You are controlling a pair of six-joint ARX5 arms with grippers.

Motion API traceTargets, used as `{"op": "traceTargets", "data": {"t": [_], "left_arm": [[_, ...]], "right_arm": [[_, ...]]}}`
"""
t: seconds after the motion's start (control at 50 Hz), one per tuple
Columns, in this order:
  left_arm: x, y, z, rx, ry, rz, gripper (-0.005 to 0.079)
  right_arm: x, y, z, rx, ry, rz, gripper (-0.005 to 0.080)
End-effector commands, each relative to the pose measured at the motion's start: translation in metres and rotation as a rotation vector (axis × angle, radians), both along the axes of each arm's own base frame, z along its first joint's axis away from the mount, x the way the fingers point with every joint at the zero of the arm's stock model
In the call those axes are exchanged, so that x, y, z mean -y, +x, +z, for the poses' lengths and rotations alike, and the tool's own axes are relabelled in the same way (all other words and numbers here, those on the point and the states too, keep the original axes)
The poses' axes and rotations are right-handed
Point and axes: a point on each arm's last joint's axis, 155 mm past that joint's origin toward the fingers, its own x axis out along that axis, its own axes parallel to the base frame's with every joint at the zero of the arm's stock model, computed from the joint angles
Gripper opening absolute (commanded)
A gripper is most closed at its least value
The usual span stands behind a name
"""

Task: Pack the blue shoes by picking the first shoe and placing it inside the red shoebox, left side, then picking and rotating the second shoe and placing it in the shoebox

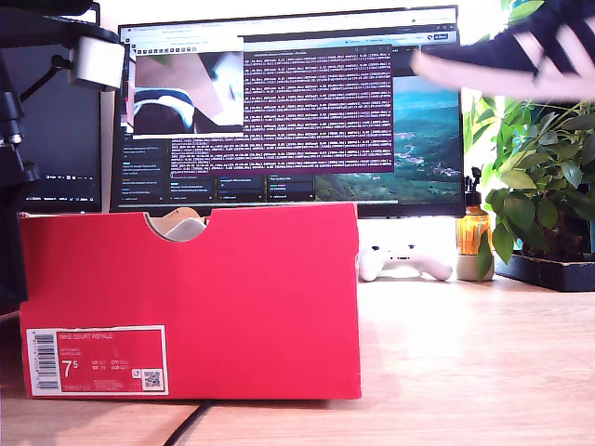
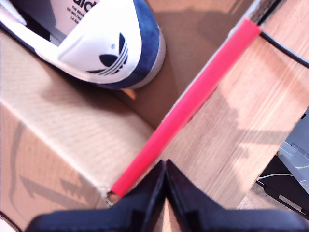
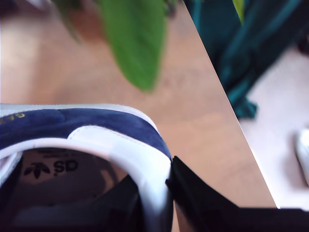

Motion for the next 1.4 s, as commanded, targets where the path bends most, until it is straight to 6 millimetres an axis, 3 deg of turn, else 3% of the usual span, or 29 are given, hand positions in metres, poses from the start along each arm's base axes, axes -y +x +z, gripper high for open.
{"op": "traceTargets", "data": {"t": [0.0, 0.16, 0.3, 0.44, 0.74, 0.96, 1.08, 1.38], "left_arm": [[0.0, -0.001, -0.005, -0.012, 0.01, -0.003, -0.0019], [0.0, -0.001, -0.005, -0.012, 0.01, -0.003, -0.0019], [0.0, -0.001, -0.005, -0.012, 0.01, -0.003, -0.0019], [0.0, -0.001, -0.005, -0.012, 0.01, -0.003, -0.0019], [0.0, -0.001, -0.005, -0.012, 0.01, -0.003, -0.0019], [0.0, -0.001, -0.005, -0.012, 0.01, -0.003, -0.0019], [0.0, -0.001, -0.005, -0.012, 0.01, -0.003, -0.0019], [0.0, -0.001, -0.005, -0.012, 0.01, -0.003, -0.0019]], "right_arm": [[-0.007, 0.01, 0.034, 0.129, 0.014, 0.024, -0.0013], [-0.008, 0.026, 0.071, 0.27, 0.013, 0.029, -0.0013], [-0.023, 0.037, 0.096, 0.37, 0.055, 0.1, -0.0013], [-0.04, 0.044, 0.107, 0.419, 0.009, 0.262, -0.0013], [-0.095, 0.052, 0.127, 0.519, -0.304, 0.732, -0.0013], [-0.151, 0.062, 0.152, 0.673, -0.496, 0.98, -0.0013], [-0.181, 0.066, 0.149, 0.712, -0.602, 1.144, -0.0013], [-0.245, 0.073, 0.105, 0.673, -0.621, 1.387, -0.0013]]}}
